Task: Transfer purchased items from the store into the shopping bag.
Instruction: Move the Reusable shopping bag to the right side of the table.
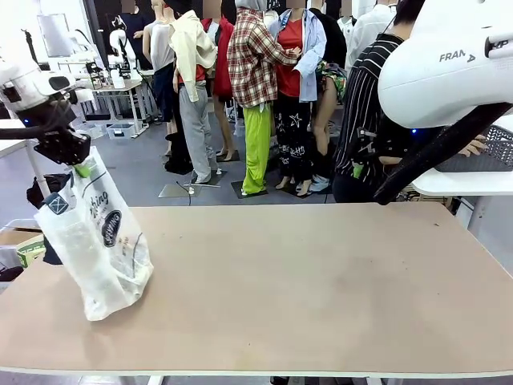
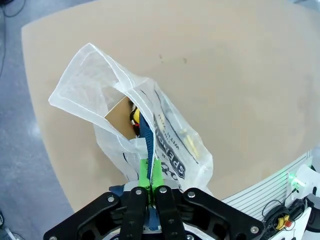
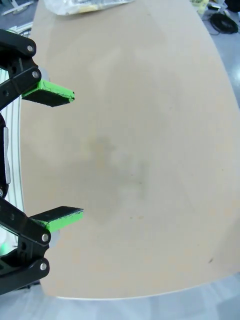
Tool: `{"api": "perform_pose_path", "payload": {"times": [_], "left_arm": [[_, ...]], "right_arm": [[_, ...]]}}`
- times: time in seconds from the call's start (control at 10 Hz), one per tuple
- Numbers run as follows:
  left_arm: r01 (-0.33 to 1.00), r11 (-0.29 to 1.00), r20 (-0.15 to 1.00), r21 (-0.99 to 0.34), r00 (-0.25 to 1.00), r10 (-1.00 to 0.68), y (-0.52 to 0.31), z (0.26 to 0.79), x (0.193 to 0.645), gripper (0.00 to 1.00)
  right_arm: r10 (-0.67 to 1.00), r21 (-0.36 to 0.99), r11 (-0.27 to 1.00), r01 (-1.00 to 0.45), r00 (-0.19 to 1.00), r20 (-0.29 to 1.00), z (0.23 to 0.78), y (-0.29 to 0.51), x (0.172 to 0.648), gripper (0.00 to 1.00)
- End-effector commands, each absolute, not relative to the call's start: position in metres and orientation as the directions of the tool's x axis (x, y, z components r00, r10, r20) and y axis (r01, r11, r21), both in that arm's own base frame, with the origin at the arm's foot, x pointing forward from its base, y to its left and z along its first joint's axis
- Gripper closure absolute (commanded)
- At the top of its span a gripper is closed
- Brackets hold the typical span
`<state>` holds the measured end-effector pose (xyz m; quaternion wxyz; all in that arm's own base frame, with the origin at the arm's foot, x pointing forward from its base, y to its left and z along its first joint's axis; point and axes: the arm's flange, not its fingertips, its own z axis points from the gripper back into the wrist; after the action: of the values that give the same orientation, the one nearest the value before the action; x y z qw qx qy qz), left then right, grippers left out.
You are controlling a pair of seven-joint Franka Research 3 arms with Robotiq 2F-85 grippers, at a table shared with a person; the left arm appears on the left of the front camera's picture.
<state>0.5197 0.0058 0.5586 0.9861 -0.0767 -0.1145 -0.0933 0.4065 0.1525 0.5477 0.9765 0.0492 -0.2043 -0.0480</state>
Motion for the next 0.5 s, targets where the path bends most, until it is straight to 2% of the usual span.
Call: {"api": "perform_pose_path", "payload": {"times": [0.0,0.2,0.3,0.4], "left_arm": [[0.149,0.984,0.269,-0.094,0.956,-0.119,0.019,0.576,0.51,1.0],[0.136,0.986,0.278,-0.092,0.955,-0.106,0.034,0.592,0.508,1.0],[0.17,0.98,0.256,-0.104,0.957,-0.139,0.037,0.592,0.51,1.0],[0.141,0.986,0.225,-0.087,0.967,-0.118,0.041,0.584,0.518,1.0]], "right_arm": [[-0.103,0.128,0.99,0.057,0.914,0.393,0.548,0.152,0.41,0.0],[-0.103,0.128,0.99,0.057,0.914,0.393,0.548,0.152,0.41,0.0],[-0.103,0.128,0.99,0.057,0.914,0.393,0.548,0.152,0.41,0.0],[-0.103,0.128,0.99,0.057,0.914,0.393,0.548,0.152,0.41,0.0]]}}
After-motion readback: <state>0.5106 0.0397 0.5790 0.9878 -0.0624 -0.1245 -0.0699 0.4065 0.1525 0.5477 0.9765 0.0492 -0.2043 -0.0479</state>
